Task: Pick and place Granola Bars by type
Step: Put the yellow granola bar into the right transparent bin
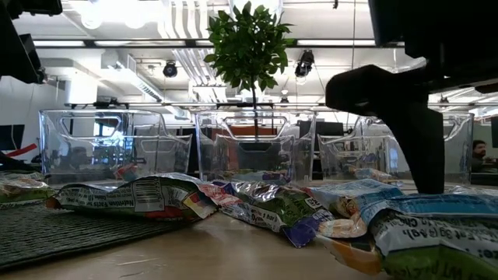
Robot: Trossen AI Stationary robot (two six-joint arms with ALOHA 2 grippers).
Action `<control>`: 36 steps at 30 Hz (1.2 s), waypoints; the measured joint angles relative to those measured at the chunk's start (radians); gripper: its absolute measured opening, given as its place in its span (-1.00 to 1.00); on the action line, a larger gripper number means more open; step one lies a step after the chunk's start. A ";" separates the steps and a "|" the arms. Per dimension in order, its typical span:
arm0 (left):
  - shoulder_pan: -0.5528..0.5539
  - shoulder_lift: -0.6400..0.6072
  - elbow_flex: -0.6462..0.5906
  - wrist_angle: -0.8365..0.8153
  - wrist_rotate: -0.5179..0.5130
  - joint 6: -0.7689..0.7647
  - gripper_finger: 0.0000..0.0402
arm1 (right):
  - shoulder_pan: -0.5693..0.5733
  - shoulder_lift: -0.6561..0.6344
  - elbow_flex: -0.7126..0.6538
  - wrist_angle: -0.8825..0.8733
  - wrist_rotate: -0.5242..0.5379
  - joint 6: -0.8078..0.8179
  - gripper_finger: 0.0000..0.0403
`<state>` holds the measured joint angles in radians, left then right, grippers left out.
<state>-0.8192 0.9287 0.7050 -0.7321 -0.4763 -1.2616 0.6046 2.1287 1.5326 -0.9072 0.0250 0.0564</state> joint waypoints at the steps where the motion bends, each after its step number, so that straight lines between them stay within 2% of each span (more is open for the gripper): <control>1: 0.000 0.000 0.000 0.000 0.000 -0.003 -0.11 | -0.001 0.003 0.000 -0.001 -0.001 0.007 0.19; 6: 0.000 0.000 0.000 0.000 0.000 -0.021 -0.11 | -0.003 0.007 -0.007 0.000 -0.008 0.060 0.04; 13: 0.000 0.000 0.000 0.000 0.000 -0.022 -0.11 | -0.016 0.003 -0.014 0.001 -0.050 0.130 -0.41; 18: 0.000 0.000 -0.001 0.008 0.000 -0.022 -0.11 | -0.036 -0.070 -0.023 -0.024 -0.114 0.261 -0.65; 23: 0.000 0.000 -0.001 0.008 -0.013 -0.019 -0.11 | -0.098 -0.225 -0.020 -0.018 -0.205 0.474 -0.68; 26: 0.000 0.002 -0.001 0.018 -0.014 -0.015 -0.11 | -0.152 -0.327 -0.042 0.014 -0.204 0.640 -0.67; 30: 0.000 0.004 -0.004 0.036 -0.030 -0.015 -0.11 | -0.246 -0.517 -0.144 0.206 -0.185 0.836 -0.67; 34: 0.000 0.004 -0.006 0.048 -0.056 -0.015 -0.11 | -0.332 -0.726 -0.322 0.533 -0.180 0.948 -0.67; 36: 0.000 0.004 -0.006 0.048 -0.060 -0.014 -0.11 | -0.364 -0.841 -0.405 0.635 -0.120 1.004 -0.67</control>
<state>-0.8192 0.9329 0.6987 -0.6842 -0.5358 -1.2758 0.2405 1.2876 1.1276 -0.2723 -0.0954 1.0604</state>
